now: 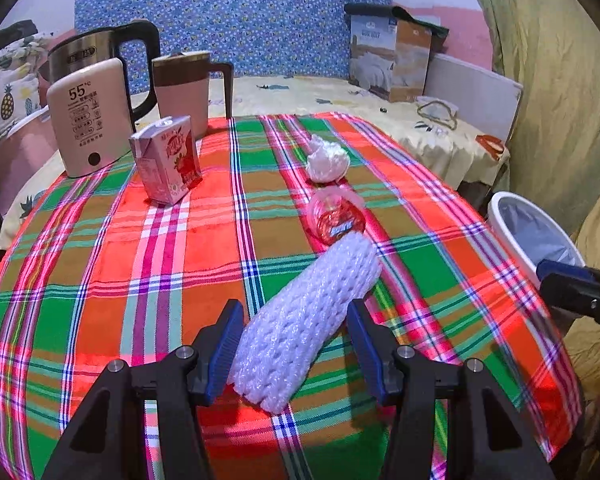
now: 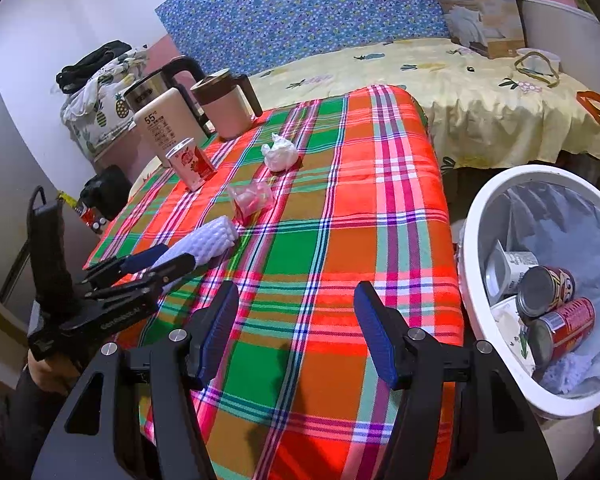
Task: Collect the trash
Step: 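Grasp the white foam net sleeve with the left gripper, then close the right gripper on the clear plastic cup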
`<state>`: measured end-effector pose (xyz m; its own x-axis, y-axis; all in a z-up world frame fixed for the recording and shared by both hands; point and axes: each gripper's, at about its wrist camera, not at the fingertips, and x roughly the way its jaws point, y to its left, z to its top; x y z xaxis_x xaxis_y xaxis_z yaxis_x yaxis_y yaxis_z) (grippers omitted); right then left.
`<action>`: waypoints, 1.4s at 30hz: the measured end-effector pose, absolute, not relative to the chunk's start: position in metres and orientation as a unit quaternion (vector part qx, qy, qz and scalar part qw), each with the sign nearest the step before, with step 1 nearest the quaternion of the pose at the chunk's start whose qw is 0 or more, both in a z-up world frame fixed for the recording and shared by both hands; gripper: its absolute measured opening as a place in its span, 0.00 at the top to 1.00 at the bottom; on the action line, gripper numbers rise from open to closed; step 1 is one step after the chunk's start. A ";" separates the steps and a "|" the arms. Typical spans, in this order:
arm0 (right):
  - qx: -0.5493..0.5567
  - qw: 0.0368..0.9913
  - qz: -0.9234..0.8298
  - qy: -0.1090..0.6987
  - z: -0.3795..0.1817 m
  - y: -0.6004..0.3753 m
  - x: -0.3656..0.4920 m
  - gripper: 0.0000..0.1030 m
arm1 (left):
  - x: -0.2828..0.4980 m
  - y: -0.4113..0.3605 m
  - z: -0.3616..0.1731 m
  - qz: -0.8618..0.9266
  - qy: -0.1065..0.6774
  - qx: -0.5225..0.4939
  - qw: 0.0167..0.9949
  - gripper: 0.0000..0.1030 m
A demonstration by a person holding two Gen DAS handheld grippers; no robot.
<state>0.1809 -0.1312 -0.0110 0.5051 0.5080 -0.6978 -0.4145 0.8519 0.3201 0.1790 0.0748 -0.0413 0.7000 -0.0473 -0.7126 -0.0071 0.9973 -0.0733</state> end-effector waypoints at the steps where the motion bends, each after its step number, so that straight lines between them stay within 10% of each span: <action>1: 0.055 0.865 0.267 0.421 -0.011 -0.130 0.181 0.40 | 0.180 0.075 -0.043 -0.008 0.390 -0.034 0.920 0.48; 12: 0.047 0.863 0.274 0.422 -0.012 -0.117 0.186 0.40 | 0.164 0.077 -0.042 0.020 0.380 -0.043 0.924 0.77; 42: -0.051 0.849 0.310 0.425 -0.027 -0.028 0.255 0.40 | 0.167 0.148 -0.034 0.064 0.342 -0.168 0.922 0.78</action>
